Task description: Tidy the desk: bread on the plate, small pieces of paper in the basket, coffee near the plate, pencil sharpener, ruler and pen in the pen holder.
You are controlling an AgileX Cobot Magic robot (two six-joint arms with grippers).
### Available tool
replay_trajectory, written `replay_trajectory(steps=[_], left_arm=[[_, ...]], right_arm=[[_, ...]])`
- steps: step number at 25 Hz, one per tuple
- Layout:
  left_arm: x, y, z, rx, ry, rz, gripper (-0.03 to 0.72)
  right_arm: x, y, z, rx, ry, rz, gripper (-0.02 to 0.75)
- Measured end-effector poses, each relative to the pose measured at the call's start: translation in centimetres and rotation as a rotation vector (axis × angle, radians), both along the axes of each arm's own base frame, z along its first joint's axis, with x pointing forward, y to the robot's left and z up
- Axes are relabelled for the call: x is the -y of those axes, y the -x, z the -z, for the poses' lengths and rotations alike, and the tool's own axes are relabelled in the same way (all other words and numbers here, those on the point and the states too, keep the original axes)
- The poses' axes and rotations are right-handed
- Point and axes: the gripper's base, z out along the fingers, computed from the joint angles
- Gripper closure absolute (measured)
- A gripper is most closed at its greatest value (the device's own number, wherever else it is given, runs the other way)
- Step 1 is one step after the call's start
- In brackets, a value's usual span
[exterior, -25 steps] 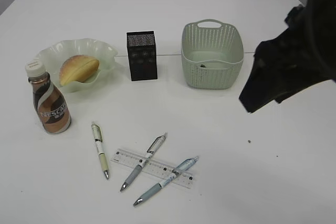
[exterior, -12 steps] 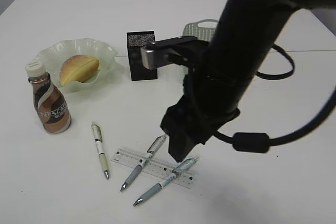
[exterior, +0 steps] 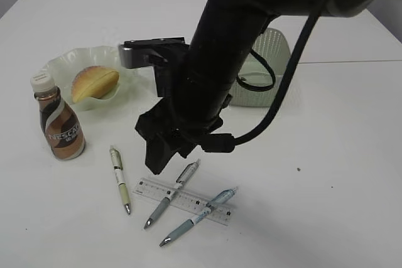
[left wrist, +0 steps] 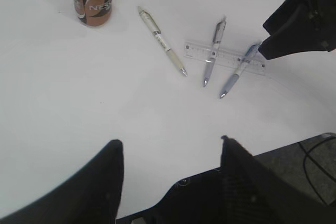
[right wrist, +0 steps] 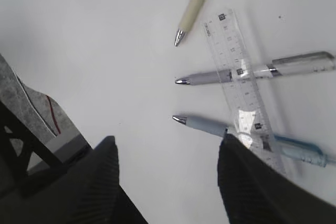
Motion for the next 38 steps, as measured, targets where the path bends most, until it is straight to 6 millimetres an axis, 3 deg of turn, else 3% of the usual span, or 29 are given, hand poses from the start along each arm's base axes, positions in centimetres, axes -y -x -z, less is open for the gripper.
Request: replay_trajectory(steps=[7,11,24,32,38], left_arm=[[-0.1,0.0,0.0,0.003,-0.014,-0.005,0.255],[-0.1,0.0,0.0,0.003,-0.014,-0.005,0.255],[-0.3,-0.1,0.1,0.008,-0.039,-0.014,0.255],[-0.4,-0.1,0.1,0.008,-0.040,-0.014,0.255],[-0.4,-0.1,0.1,0.008,-0.041,-0.014,0.255]], right_arm=[[0.0,-0.4,0.5,0.069,0.017,-0.112,0.297],[-0.1,-0.9,1.0,0.103,0.022,-0.102,0.244],[-0.4,-2.2,5.1,0.109,0.148,-0.139,0.216],[-2.3,-0.6,7.2,0.136,0.271,-0.212,0.216],[-2.6,-0.7,9.6,0.102,0.326,-0.203,0.216]])
